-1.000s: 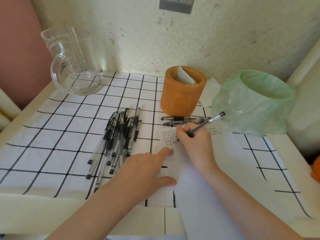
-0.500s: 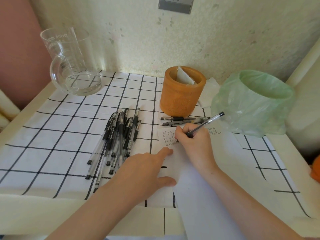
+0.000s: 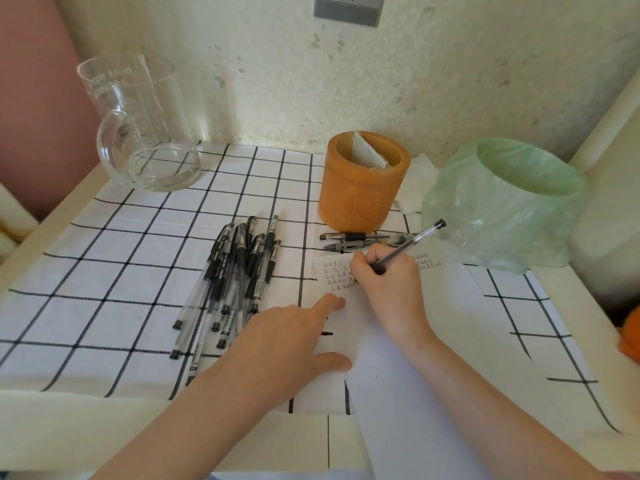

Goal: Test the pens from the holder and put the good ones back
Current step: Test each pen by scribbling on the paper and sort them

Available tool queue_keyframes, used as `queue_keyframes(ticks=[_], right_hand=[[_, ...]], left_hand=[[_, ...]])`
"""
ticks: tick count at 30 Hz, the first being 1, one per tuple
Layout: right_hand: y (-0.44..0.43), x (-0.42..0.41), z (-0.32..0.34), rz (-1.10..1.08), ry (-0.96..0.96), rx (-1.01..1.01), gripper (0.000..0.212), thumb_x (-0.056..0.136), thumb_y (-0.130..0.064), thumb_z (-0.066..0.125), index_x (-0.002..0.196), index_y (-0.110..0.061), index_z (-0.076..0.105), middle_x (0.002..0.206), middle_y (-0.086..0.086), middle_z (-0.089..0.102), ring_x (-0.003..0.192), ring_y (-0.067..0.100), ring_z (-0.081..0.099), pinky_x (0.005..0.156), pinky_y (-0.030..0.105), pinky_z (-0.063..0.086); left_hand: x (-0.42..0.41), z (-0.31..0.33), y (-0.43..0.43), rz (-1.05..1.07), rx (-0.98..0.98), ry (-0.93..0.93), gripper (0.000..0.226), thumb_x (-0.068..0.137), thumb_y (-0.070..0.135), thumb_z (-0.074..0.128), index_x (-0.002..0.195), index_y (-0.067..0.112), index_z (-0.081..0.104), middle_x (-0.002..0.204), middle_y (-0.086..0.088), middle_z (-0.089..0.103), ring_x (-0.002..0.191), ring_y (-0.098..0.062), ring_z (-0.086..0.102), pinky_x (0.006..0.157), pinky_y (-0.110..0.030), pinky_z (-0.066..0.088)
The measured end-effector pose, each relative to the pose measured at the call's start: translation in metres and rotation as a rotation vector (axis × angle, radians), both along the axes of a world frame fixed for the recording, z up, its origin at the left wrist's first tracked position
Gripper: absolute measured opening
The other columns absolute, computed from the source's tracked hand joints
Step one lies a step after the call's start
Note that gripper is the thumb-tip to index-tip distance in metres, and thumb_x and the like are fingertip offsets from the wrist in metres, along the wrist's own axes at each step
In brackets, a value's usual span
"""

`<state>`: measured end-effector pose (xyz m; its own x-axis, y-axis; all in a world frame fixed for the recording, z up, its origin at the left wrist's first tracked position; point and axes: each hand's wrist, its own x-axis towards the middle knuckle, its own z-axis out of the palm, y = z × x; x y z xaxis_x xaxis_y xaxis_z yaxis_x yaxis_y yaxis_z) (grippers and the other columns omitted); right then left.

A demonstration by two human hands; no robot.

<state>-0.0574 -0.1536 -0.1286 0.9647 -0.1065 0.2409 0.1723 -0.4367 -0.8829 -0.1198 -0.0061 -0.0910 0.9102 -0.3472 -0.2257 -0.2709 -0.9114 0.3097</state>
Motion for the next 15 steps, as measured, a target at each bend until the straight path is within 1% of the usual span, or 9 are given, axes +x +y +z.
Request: queue_keyframes(ticks=[3,6,8,10,11,12,13,14,15], right_hand=[[-0.001,-0.001,0.000,0.001,0.007,-0.005,0.039,0.086,-0.007,0.059,0.051,-0.011,0.041,0.046,-0.007,0.038,0.048,0.005,0.033,0.049,0.015,0.030],[0.000,-0.002,0.007,-0.010,0.075,0.095,0.034,0.088,-0.014,0.062,0.056,-0.007,0.054,0.048,-0.006,0.049,0.047,0.002,0.043,0.053,0.015,0.035],[0.000,-0.004,0.019,-0.023,0.142,0.290,0.035,0.090,-0.024,0.063,0.060,-0.006,0.060,0.042,-0.006,0.047,0.041,0.005,0.041,0.049,0.017,0.033],[-0.005,-0.008,0.032,-0.007,0.215,0.463,0.043,0.093,-0.033,0.055,0.065,-0.001,0.063,0.039,0.001,0.040,0.037,0.010,0.034,0.042,0.018,0.028],[-0.007,-0.011,0.038,0.016,0.248,0.522,0.045,0.096,-0.033,0.050,0.069,0.000,0.064,0.039,0.003,0.038,0.036,0.012,0.031,0.040,0.019,0.025],[-0.010,-0.015,0.044,0.045,0.277,0.578,0.042,0.097,-0.030,0.046,0.072,-0.001,0.063,0.040,0.004,0.039,0.037,0.013,0.031,0.039,0.019,0.023],[-0.013,-0.018,0.049,0.073,0.302,0.632,0.035,0.097,-0.026,0.045,0.075,-0.004,0.061,0.043,0.004,0.040,0.039,0.014,0.031,0.039,0.020,0.022],[-0.015,-0.021,0.052,0.096,0.327,0.684,0.027,0.096,-0.022,0.048,0.076,-0.006,0.057,0.045,0.004,0.042,0.041,0.015,0.032,0.039,0.021,0.022],[-0.017,-0.022,0.055,0.113,0.349,0.721,0.022,0.094,-0.020,0.052,0.075,-0.008,0.053,0.048,0.004,0.044,0.043,0.016,0.035,0.040,0.021,0.023]], left_hand=[[-0.001,0.001,0.000,-0.005,0.011,0.009,0.065,0.082,0.060,0.051,0.137,0.045,0.019,0.070,0.010,0.043,0.079,-0.015,0.054,0.065,-0.026,0.040],[0.000,0.002,0.001,-0.003,-0.027,0.053,0.065,0.083,0.059,0.052,0.137,0.045,0.020,0.069,0.010,0.045,0.071,-0.011,0.050,0.063,-0.025,0.041],[0.001,0.003,0.002,0.051,-0.171,0.113,0.062,0.085,0.055,0.051,0.137,0.042,0.020,0.069,0.009,0.049,0.064,-0.008,0.050,0.060,-0.023,0.042],[0.002,0.005,0.003,0.145,-0.405,0.147,0.050,0.094,0.042,0.042,0.138,0.037,0.020,0.069,0.008,0.050,0.057,-0.008,0.046,0.057,-0.026,0.042],[0.003,0.006,0.004,0.192,-0.523,0.165,0.045,0.097,0.034,0.036,0.139,0.034,0.020,0.070,0.007,0.050,0.059,-0.011,0.046,0.060,-0.031,0.044],[0.005,0.008,0.005,0.227,-0.623,0.186,0.044,0.099,0.026,0.032,0.140,0.032,0.020,0.072,0.008,0.050,0.065,-0.013,0.048,0.068,-0.035,0.046],[0.007,0.009,0.006,0.243,-0.697,0.195,0.045,0.099,0.020,0.030,0.142,0.031,0.018,0.075,0.009,0.051,0.070,-0.014,0.050,0.075,-0.034,0.046],[0.009,0.010,0.006,0.246,-0.756,0.186,0.048,0.099,0.016,0.030,0.143,0.030,0.017,0.078,0.009,0.053,0.073,-0.009,0.053,0.078,-0.029,0.045],[0.010,0.011,0.006,0.248,-0.811,0.167,0.050,0.099,0.014,0.032,0.144,0.029,0.016,0.080,0.009,0.055,0.074,-0.002,0.054,0.077,-0.021,0.045]])
